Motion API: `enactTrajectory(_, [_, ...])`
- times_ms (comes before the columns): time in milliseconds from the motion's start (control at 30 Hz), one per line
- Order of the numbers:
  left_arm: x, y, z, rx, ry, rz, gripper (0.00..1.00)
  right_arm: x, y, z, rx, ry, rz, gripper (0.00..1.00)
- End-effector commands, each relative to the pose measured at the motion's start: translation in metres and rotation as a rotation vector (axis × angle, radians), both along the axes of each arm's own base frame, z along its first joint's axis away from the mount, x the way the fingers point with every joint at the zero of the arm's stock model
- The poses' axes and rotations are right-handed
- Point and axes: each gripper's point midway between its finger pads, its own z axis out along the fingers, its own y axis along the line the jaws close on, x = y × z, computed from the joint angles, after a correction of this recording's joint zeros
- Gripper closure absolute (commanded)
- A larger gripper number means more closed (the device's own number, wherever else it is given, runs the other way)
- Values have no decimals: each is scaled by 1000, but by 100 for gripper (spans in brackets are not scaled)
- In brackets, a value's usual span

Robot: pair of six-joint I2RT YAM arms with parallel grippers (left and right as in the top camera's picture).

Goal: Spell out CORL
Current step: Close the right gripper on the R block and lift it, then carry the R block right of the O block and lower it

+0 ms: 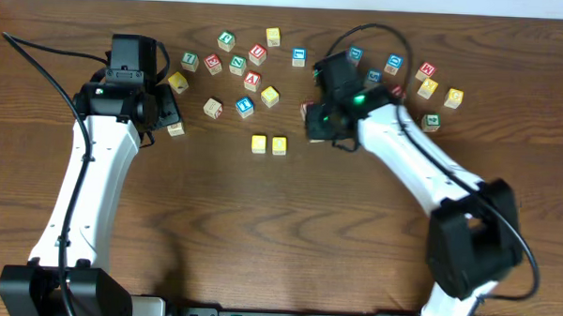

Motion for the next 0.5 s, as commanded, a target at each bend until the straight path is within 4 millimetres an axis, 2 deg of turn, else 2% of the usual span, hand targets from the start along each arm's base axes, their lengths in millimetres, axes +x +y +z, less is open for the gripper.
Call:
enactTrajectory(0, [1,3,-1,9,3,13,36,-8,15,-26,-10,39,18,89])
enactTrajectory(100, [1,3,-1,9,3,13,36,-10,26,-49,-12,67,6,89])
enactTrajectory(200, [0,3,-1,9,5,13,36,-12,31,-61,-21,80,15,89])
enactTrajectory(467, [0,3,-1,9,5,13,36,-10,32,-63,-17,74,13,87])
